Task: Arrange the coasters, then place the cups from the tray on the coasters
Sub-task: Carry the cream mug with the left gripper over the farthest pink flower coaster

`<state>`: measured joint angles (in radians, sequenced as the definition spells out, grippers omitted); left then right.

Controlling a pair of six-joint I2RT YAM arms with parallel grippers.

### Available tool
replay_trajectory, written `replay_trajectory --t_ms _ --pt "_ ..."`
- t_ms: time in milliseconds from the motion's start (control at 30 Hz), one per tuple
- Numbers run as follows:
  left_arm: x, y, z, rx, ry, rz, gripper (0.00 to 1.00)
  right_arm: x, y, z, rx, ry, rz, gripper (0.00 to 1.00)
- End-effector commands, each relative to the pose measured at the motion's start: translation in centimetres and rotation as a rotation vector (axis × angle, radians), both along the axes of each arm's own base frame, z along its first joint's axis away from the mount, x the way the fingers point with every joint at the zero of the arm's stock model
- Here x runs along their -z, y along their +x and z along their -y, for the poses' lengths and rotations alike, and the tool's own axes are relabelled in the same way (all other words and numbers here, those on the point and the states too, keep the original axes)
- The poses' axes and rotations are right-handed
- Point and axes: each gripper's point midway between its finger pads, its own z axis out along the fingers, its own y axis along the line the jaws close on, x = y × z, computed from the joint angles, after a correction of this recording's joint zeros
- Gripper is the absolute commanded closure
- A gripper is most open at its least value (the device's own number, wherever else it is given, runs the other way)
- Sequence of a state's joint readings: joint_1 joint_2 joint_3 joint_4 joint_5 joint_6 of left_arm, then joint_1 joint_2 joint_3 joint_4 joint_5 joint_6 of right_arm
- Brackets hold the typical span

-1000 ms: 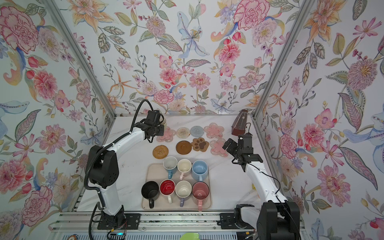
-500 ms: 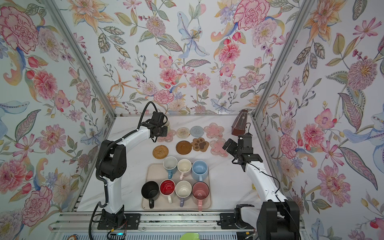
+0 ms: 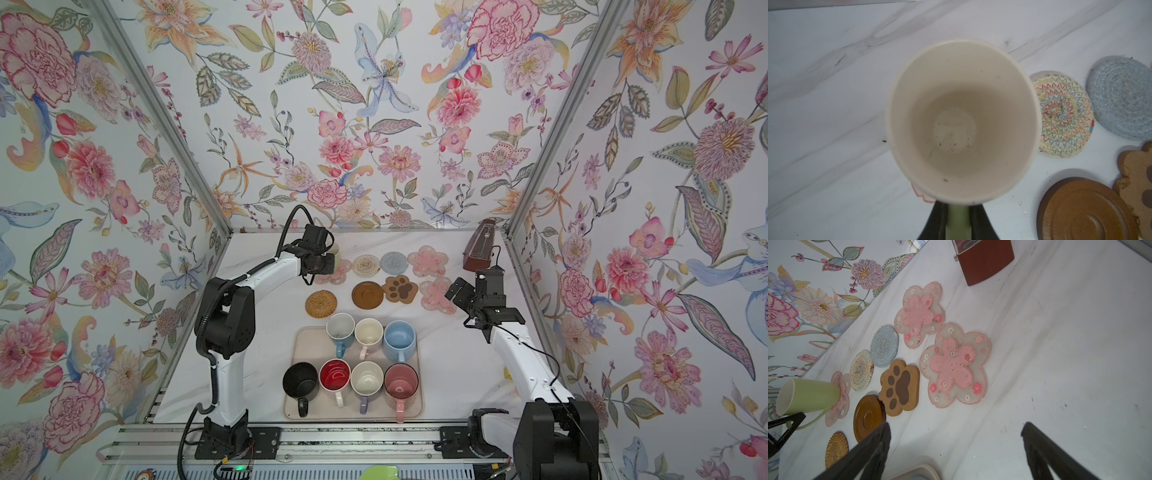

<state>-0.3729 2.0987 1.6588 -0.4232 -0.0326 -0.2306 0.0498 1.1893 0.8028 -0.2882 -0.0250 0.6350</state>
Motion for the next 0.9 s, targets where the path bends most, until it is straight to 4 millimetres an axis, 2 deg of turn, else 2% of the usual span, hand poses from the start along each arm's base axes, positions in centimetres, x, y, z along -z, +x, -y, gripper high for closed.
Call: replay_trajectory --t_ms 0,400,467,600,667,733,867 --pt "-2.1 2.0 0.5 -0.011 -0.047 0.081 1.00 0.6 -0.2 0.5 0.007 -0.024 -0.023 0.01" --pt "-0.5 1.0 -0.1 -0.031 -0.034 0.035 1.00 0.5 -0.1 0.5 0.008 -0.024 -0.024 0.01" --pt "-0.6 0.9 -0.3 -0.035 -0.027 0.034 0.95 0.5 -0.1 0.6 0.009 -0.025 -0.023 0.01" --pt "-0.8 0.6 -0.6 -0.043 -0.017 0.034 0.77 0.5 -0.1 0.6 0.010 -0.026 -0.023 0.01" --pt "-1.0 0.6 -0.7 -0.049 -0.016 0.035 0.60 0.4 -0.1 0.6 0.009 -0.026 -0.022 0.01" --pt "-1.3 0.5 -0.9 -0.063 -0.013 0.039 0.37 0.3 -0.1 0.6 0.008 -0.032 -0.022 0.01" --pt "-3.3 0.3 -1.3 -0.081 -0.027 0.087 0.17 -0.1 -0.1 1.4 0.020 -0.054 -0.023 0.01"
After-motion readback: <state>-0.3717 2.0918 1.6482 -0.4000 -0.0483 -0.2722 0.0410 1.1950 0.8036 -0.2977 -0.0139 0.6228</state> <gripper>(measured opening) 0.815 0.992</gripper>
